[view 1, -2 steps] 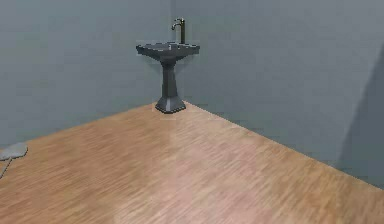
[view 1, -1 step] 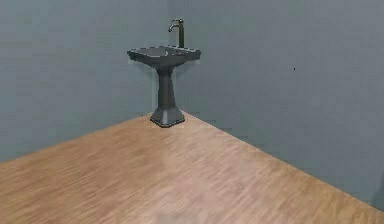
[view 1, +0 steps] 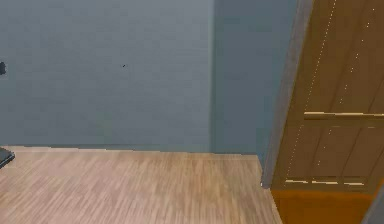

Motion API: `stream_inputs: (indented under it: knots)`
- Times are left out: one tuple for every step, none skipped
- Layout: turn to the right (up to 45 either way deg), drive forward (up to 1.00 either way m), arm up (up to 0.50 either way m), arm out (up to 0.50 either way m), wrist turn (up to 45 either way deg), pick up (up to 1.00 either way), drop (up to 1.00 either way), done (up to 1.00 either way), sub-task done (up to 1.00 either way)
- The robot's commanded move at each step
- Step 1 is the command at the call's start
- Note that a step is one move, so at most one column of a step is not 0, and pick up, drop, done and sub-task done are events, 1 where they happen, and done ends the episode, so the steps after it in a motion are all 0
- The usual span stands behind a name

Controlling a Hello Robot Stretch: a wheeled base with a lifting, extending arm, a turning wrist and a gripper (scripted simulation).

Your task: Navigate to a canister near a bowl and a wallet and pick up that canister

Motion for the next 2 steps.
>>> stream_inputs:
  knots:
    - [3.0,0.00,0.00,0.00,0.0,0.00,0.00,0.00,0.00]
    - [0.0,0.65,0.00,0.00,0.0,0.00,0.00,0.00,0.00]
